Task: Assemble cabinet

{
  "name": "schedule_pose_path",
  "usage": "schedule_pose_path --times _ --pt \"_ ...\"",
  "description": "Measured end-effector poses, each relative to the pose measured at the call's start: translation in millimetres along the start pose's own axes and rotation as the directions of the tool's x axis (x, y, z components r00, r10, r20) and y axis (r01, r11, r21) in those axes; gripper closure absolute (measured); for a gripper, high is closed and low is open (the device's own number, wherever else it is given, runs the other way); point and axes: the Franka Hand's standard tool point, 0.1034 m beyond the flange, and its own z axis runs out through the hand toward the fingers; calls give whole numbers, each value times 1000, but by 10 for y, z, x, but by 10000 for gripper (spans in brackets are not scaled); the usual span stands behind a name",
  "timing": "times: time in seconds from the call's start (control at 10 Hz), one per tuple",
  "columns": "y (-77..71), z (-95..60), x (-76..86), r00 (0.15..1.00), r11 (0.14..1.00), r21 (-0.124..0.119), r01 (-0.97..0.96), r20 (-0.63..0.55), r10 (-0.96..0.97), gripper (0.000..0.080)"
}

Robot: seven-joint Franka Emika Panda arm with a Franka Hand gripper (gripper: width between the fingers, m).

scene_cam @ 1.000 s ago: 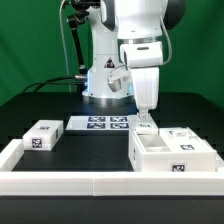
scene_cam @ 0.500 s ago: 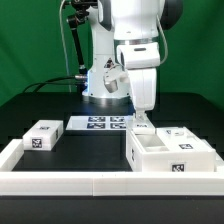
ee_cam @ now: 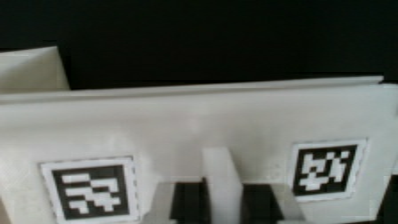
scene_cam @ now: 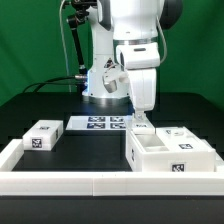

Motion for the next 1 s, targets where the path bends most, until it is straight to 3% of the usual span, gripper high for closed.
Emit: schedule_pose_path --times 0.2,0.8,1.0 --pt "40 -13 0 999 999 12 36 3 -36 730" --pt "106 -15 0 999 999 7 42 -1 -42 730" --pt "203 -8 27 999 999 15 52 -7 -52 730"
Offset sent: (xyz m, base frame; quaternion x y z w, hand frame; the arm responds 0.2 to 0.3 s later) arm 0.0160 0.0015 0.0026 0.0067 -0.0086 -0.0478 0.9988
